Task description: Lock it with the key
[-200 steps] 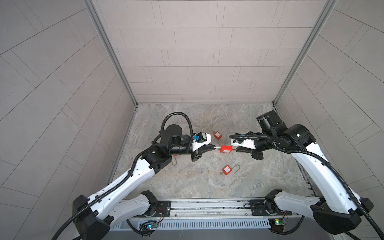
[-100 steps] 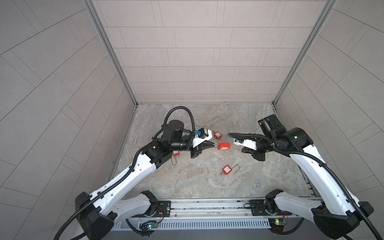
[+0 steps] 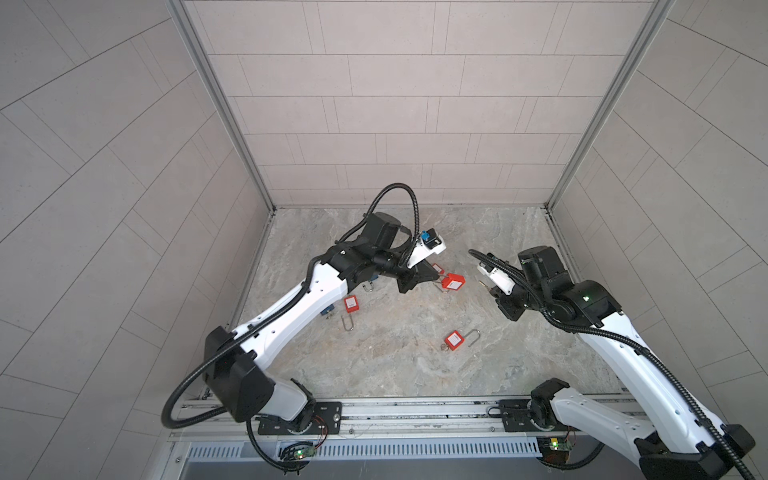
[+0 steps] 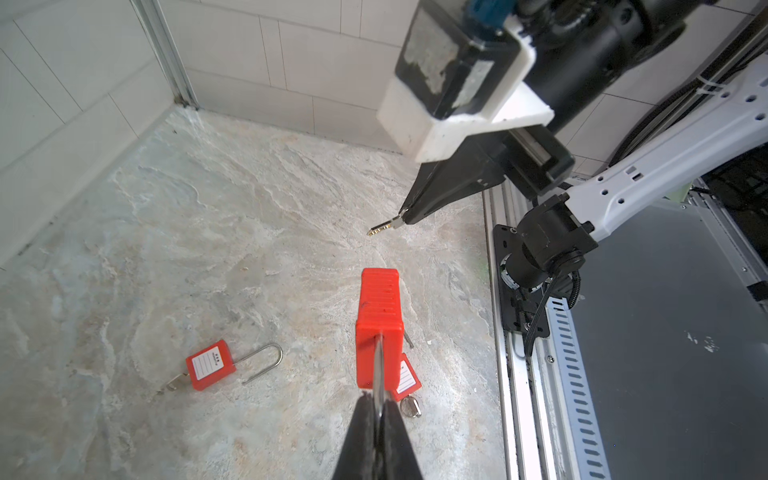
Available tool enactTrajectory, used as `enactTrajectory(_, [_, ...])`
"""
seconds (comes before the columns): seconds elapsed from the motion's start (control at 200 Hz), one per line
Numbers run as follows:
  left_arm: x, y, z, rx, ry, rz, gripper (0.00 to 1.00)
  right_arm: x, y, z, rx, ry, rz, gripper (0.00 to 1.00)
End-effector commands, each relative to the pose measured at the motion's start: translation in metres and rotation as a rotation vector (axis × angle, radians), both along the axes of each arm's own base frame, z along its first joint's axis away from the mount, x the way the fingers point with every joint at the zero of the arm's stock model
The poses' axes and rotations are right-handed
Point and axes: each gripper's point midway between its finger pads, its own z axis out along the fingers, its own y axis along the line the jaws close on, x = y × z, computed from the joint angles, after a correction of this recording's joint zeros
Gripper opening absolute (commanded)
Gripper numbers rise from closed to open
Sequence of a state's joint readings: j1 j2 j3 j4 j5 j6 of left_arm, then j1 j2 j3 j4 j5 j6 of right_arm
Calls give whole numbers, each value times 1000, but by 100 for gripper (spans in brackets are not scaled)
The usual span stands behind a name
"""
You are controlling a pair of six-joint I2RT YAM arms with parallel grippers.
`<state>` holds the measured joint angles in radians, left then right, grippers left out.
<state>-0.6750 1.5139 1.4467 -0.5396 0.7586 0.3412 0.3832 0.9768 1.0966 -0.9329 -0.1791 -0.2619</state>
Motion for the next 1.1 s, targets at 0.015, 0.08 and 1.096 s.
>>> enactTrajectory(0.015, [-3, -9, -24, 118, 88, -74, 0, 11, -18, 6, -1, -45, -157, 0])
enactTrajectory(0.08, [4, -14, -36, 179, 109, -90, 0, 9, -21, 5, -17, -47, -164, 0])
enactTrajectory(1.096, [42, -87, -188, 537, 175, -236, 0, 1, -33, -56, 145, 64, -474, 0])
